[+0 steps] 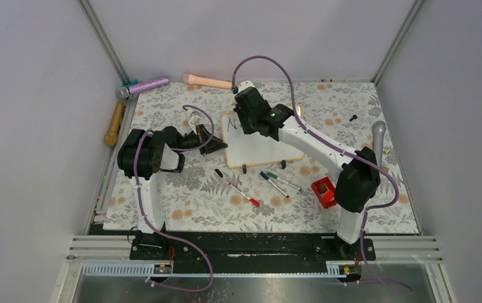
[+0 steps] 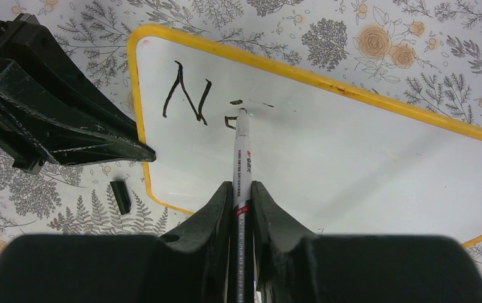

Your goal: Write a sentence on the whiteboard

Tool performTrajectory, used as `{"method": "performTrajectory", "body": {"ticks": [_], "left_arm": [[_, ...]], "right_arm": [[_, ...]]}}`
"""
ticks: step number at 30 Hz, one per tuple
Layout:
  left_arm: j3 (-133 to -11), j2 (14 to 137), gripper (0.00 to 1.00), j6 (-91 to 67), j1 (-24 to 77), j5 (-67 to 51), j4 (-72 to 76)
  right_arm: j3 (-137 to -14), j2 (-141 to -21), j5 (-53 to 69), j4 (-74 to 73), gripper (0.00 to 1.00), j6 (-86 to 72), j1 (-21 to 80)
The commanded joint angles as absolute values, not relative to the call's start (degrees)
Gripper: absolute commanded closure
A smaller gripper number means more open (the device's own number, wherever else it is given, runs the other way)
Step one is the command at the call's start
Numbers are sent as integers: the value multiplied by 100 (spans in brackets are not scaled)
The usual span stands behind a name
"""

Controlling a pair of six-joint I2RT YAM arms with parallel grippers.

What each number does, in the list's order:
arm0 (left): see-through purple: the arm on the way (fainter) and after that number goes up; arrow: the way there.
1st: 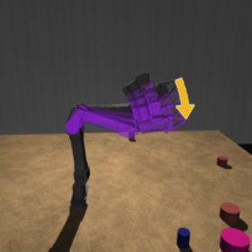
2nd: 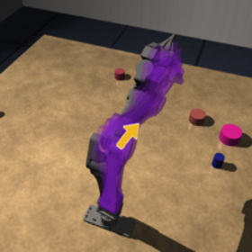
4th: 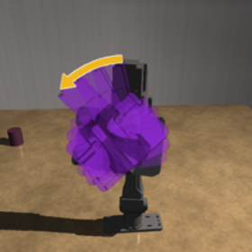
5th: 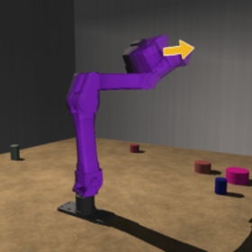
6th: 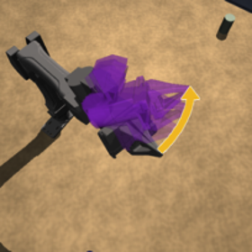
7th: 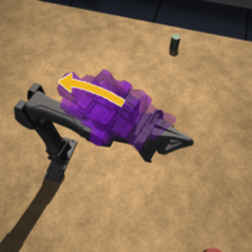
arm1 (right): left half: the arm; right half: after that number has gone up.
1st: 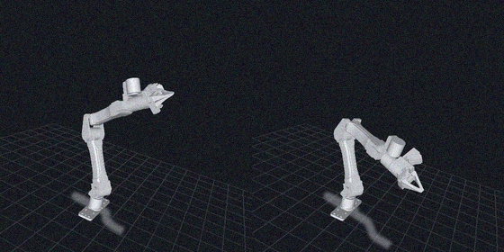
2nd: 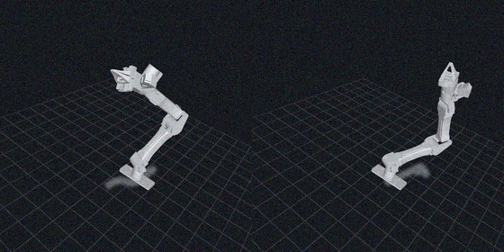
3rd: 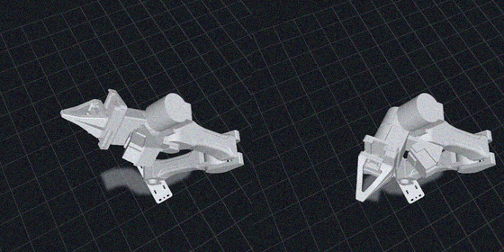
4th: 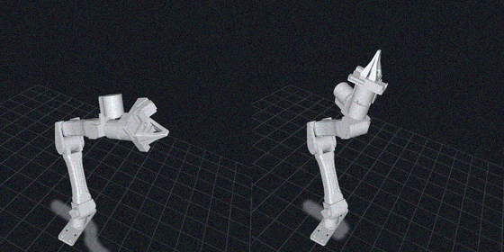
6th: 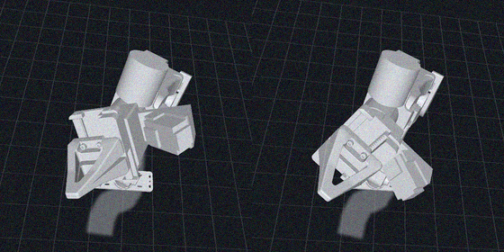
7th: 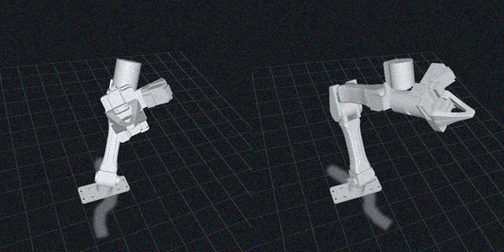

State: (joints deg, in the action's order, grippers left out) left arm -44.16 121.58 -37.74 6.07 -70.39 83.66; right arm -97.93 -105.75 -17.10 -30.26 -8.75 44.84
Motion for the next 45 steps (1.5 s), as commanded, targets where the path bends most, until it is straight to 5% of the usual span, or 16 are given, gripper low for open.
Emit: {"method": "performTrajectory", "body": {"ticks": [1,45], "left_arm": [[-4344,12139,100,-3311,711,-7492,8383],[-4342,12138,100,-3305,711,-7495,8380]], "right_arm": [[-10104,-10642,-1886,-3011,100,-788,4429],[-9973,-10706,-1481,-3140,100,-866,4425]]}}
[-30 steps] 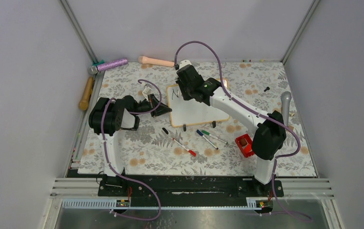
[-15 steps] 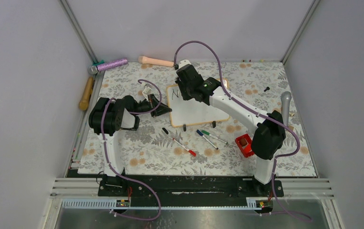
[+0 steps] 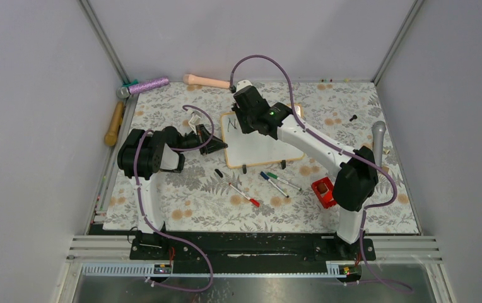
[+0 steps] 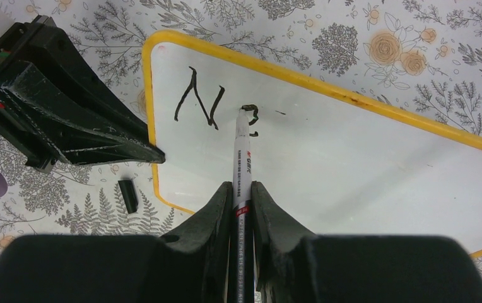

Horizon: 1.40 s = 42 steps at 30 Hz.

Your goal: Write a sentence on the whiteboard

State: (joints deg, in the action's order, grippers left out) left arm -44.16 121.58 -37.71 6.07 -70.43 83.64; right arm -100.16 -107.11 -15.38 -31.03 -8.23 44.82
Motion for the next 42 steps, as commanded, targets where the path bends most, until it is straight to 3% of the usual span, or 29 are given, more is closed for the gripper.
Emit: {"method": "performTrajectory", "body": {"ticks": [1,42], "left_arm": [[-4342,12142,100,-3305,712,-7495,8384],[-4346,12139,100,-3304,710,-7488,8383]], "right_arm": [[-9953,-10696,-1477,-3132,100,-863,4429],[-9313,-9978,-1553,-2679,100,-910,4297]]}}
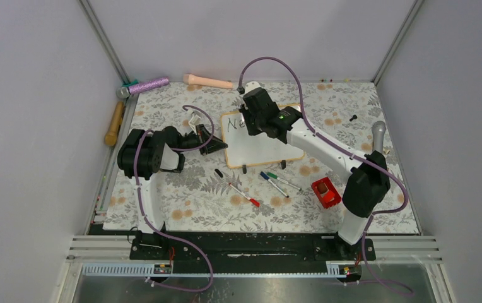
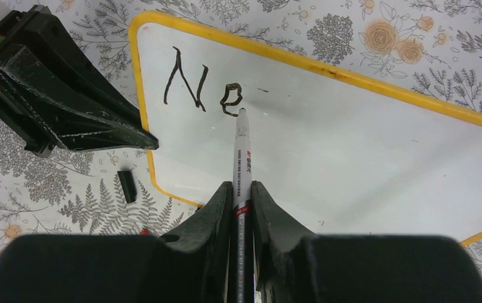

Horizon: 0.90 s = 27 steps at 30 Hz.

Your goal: Write a sentence on the whiteboard

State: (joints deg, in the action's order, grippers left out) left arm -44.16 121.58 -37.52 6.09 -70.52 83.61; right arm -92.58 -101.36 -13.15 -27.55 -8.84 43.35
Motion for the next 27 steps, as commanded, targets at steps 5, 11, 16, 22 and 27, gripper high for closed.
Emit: {"method": "performTrajectory", "body": {"ticks": [5,11,16,22,27], "left_arm": [[-4342,12138,100,-3300,712,-7487,8384],[-4342,12142,100,-3300,712,-7494,8384],[-4342,12147,100,-3305,708,-7484,8384],[-4342,12145,100,-3305,711,-7492,8384],[-4342,12146,100,-3305,708,-7487,8384]], "right_arm": [[-9482,-10156,-1611,-2779,100,-910,4291],[-9573,-10225,-1696,-2791,100,-875,4296],[-9688,-10311,-1697,-2846,100,-867,4290],[-9808,-10425,-1727,-2908,100,-852,4289],[-9924,-10576,-1762,-3027,100,-856,4282]]}}
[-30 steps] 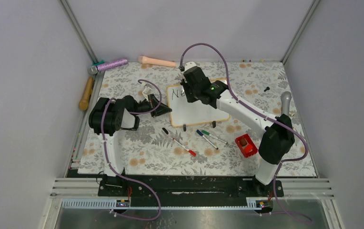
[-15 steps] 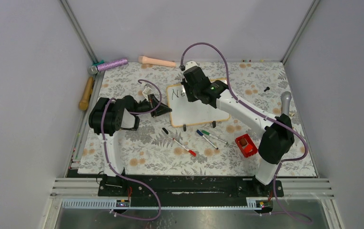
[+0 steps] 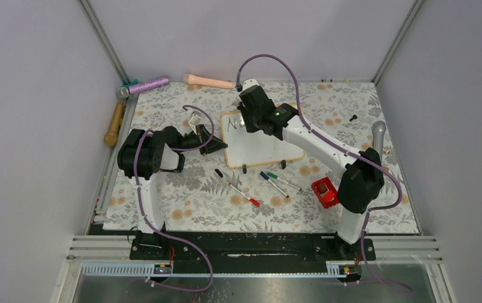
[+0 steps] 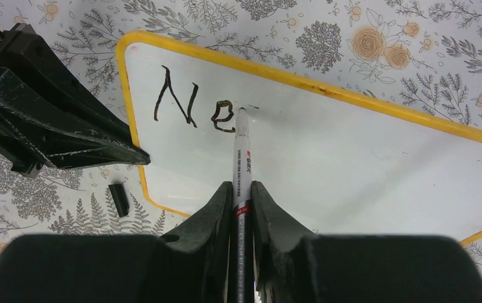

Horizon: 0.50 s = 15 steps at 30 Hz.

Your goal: Write a sentence on the whiteboard

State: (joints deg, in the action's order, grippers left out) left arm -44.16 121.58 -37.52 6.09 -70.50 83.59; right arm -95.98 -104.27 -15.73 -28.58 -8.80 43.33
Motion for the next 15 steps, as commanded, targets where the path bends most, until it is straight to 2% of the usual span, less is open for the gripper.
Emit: {"method": "performTrajectory", "body": {"ticks": [1,15], "left_arm": [[-4342,12146,100,-3305,707,-7486,8380],[-4344,12155,100,-3305,705,-7481,8385]], "right_arm": [[-9928,-10589,-1783,-3052,100,-857,4289],[-9563,-10423,-1862,-3057,100,-888,4288]]}}
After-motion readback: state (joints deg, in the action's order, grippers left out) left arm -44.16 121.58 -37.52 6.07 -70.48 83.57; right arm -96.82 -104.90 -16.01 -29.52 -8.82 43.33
